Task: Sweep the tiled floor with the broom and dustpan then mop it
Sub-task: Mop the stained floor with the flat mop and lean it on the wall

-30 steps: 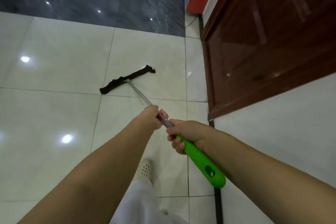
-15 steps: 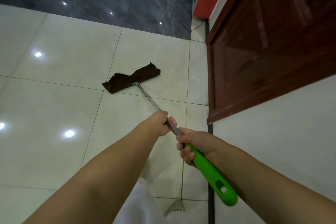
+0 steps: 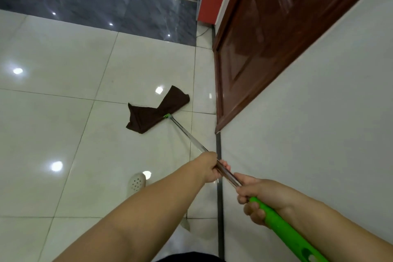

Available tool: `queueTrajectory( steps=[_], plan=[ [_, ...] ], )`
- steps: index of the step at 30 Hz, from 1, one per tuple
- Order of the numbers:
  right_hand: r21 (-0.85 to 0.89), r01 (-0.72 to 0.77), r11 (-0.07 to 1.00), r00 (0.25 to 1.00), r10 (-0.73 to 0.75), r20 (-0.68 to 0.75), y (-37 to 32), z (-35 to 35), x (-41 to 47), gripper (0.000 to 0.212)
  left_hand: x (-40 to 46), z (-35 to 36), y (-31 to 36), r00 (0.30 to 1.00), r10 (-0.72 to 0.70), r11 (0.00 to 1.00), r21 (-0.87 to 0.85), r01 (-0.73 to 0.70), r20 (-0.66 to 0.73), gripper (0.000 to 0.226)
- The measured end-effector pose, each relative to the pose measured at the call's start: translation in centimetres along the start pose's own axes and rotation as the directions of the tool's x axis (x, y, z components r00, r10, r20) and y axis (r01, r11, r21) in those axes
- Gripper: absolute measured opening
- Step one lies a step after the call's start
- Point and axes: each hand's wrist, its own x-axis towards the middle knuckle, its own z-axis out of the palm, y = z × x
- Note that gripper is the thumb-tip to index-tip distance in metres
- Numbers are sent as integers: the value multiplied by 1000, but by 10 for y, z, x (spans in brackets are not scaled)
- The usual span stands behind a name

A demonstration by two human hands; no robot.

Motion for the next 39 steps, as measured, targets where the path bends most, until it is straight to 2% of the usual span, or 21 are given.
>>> queueTrajectory(
  steps=[5,8,18,24,26,33,39],
  plan=[
    [0,-9,1000,1000,9,6,22,-17,-29,42,-17,16,-39,1000,0,1000,11,0,21,31],
    [-58,-13,998,1000,15,26,23,-15,-36,40,-25,14,-46,999,38,999,13,-38,-6,31],
    [-175,24,984,998,-13,66,-14,44,-14,38,-23,-21,3,981,168,983,-64,-174,-99,18],
    [-125,17,992,996,-5,93,-72,77,15,35,-10,-35,76,976,184,977,-85,-194,-119,27],
    [-135,20,991,995,-6,99,-100,88,28,33,-2,-36,108,975,192,975,-91,-203,-116,22],
    [-212,-32,977,996,49,74,-229,128,78,28,18,-38,244,966,233,965,-100,-244,-111,18],
    [-243,-43,969,992,71,108,-330,177,122,31,30,-53,361,957,237,961,-106,-256,-167,22]
  ],
)
